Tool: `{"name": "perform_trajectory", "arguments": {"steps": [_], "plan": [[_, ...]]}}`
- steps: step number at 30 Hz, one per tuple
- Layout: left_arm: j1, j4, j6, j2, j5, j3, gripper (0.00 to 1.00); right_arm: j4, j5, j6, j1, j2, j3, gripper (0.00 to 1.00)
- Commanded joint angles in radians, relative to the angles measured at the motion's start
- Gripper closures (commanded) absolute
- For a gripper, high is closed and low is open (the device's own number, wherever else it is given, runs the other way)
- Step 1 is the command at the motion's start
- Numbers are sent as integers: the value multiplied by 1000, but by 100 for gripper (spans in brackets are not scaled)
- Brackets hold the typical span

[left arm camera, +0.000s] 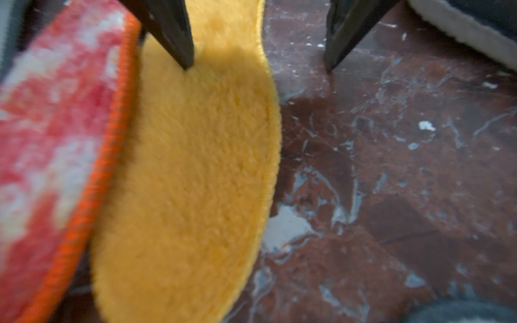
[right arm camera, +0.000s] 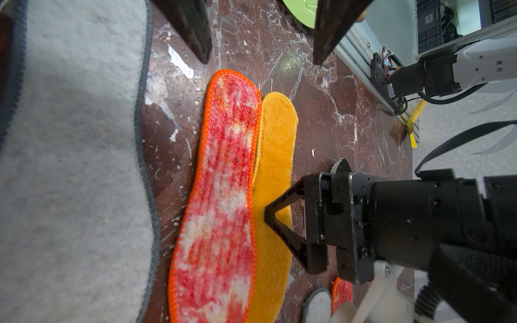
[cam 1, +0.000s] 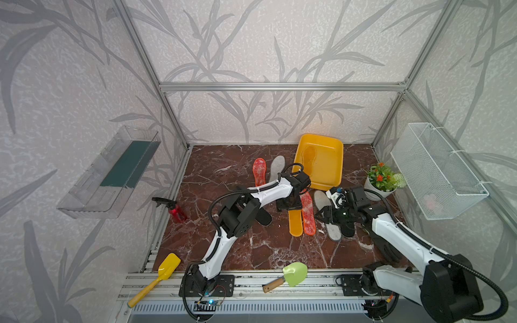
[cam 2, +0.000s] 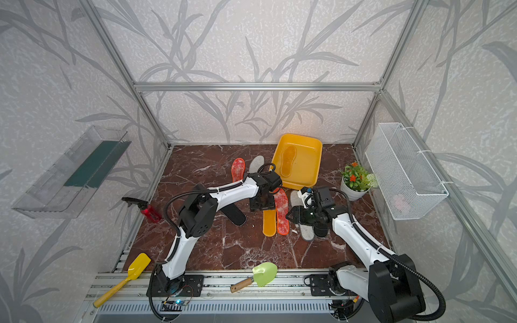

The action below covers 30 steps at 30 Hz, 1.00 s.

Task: Put the insoles into the storage box
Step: Pick up the insole from the center of the board.

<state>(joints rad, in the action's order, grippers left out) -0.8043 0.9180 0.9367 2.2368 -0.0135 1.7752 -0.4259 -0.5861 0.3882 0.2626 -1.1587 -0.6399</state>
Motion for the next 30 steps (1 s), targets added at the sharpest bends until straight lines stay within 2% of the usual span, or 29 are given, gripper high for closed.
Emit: {"name": "perform_trajectory", "arguments": {"steps": [1,4,15,30], "plan": [[-5,71,3,40,46,31,29,13,-17,-8,-7,29,25,43],[-12,112,-8,63,81,54,32,15,-18,-5,-11,34,33,43],[-19,146,-44,77,127,17,58,23,-10,1,-14,34,47,43],[-16,76,-69,77,84,-68,75,-19,38,12,-20,67,46,43]]}}
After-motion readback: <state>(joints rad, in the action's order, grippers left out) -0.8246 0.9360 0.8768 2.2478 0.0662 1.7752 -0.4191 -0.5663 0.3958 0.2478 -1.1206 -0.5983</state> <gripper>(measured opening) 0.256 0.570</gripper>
